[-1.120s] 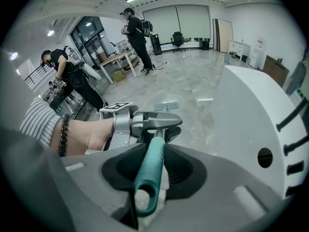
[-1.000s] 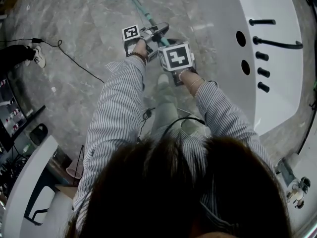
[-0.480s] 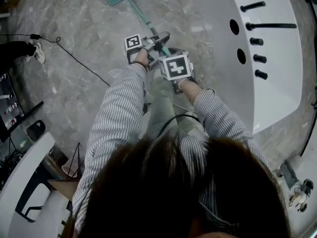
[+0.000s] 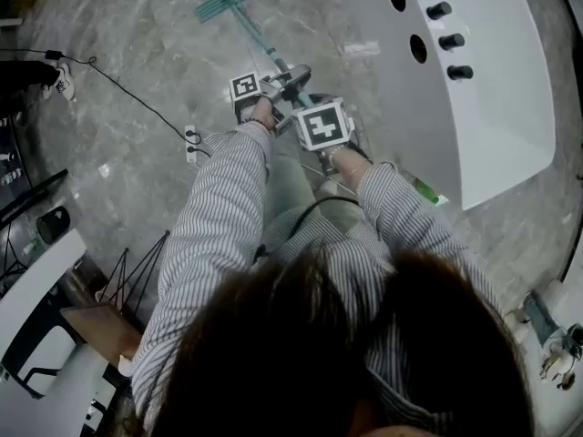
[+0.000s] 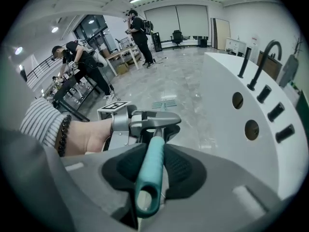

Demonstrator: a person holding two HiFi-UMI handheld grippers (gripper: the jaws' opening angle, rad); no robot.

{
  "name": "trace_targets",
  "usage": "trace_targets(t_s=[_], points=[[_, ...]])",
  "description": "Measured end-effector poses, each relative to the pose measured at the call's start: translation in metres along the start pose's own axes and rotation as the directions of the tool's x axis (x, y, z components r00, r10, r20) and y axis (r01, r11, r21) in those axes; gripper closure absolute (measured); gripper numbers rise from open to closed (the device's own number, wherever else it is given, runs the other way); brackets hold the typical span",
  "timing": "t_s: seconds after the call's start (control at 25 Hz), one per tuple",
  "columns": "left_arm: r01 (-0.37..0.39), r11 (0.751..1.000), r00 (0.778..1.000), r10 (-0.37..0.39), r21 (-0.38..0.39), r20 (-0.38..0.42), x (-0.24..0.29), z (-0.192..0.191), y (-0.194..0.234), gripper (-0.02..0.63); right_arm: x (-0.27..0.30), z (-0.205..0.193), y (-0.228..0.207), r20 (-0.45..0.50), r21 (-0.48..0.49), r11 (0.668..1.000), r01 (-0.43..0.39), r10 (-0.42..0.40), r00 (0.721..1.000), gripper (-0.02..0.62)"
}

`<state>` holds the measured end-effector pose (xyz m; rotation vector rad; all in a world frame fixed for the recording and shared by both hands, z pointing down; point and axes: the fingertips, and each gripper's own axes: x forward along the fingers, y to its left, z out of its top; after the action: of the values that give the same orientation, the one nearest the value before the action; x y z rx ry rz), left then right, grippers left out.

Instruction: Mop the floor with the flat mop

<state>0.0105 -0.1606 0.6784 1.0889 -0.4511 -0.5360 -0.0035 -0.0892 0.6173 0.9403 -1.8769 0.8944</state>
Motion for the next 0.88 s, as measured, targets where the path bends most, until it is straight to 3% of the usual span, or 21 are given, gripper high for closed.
trace_targets(t_s=[0.24,0.48,0.64,0.88], points=[[0.070,0.998,0.996,-0.070,-0.007,0.049,-0.005,-0.109,0.046,0.492,-0.053,-0.115,-0.018,0.003,0.018,1.000,0.010,-0.010,1.000,0.482],[-0.011,1.000,1.000,0.011,-0.008,-0.007,-0.022,-0.223,0.092,0.496,-0.108,-0.222,-0.017,-0.025,0.069,0.998,0.001,0.001,1.000,0.482],[-0.046,0.998,0.999,0.045,-0.042,-0.028,-0.045,-0.274,0.119,0.500,-0.141,-0.267,-0.001,-0.038,0.078,0.997,-0.012,0.015,0.999,0.482],[-0.001,0.993,1.000,0.000,-0.121,-0.002,-0.056,-0.322,0.112,0.517,-0.168,-0.303,0.007,-0.048,0.116,0.993,-0.011,0.017,0.999,0.482]])
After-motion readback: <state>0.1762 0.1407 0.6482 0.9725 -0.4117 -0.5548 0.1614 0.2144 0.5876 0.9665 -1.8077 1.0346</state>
